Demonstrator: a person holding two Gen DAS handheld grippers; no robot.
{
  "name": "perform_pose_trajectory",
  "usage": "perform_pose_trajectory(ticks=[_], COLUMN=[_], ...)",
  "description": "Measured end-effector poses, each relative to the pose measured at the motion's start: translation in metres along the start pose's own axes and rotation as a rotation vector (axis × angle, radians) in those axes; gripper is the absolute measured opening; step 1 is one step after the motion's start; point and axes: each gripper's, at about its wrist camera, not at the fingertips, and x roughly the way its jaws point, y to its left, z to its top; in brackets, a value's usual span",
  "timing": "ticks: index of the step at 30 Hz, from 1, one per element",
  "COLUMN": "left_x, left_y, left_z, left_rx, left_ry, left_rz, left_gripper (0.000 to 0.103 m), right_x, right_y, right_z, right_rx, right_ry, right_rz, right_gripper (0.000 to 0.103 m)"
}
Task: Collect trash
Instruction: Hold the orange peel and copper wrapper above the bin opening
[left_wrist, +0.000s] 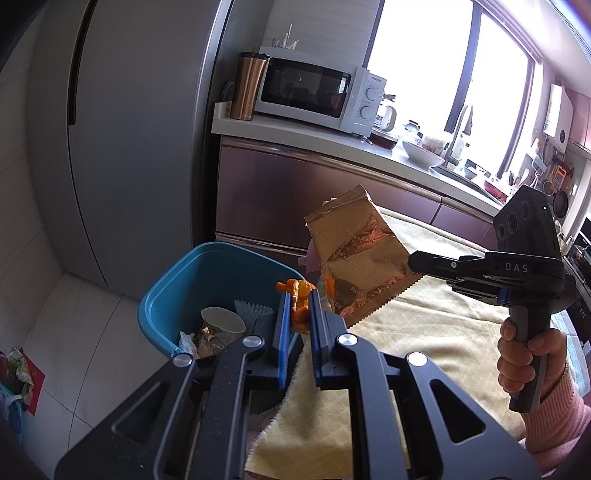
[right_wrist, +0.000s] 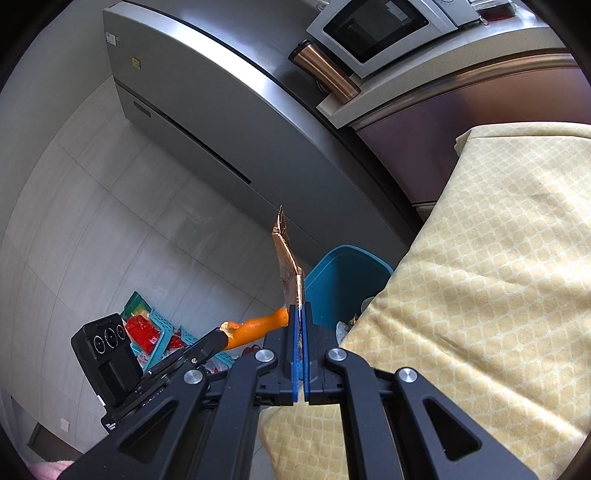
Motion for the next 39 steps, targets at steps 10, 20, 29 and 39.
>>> perform_pose_trajectory(ticks=[10,20,29,39], left_x=[0.002,0.004,0.006,0.015], left_y=[0.004,0.009,0.013,0.016], left_z=[-0.001,-0.002,-0.003,-0.004], left_rx=[-0.011,-0.022,-0.031,-0.031], left_ry=[0.006,0.009,0.015,0.029], left_rz=[0.015,0.035,0.057,0.078], left_gripper=[0.01,0.01,0.01,0.01], right_x=[0.011,0.02,0.029,0.04], right_y=[-0.002,-0.004,-0.003,-0.001], right_z=[0.001,0.0,0.0,0.0], right_rx=[0.014,0.02,0.023,0.03], right_ry=[0.015,0.026,0.039,0.058], right_rz=[0.002,-0.004,-0.018,-0.02], right_gripper=[0.001,0.001,0.001,0.001])
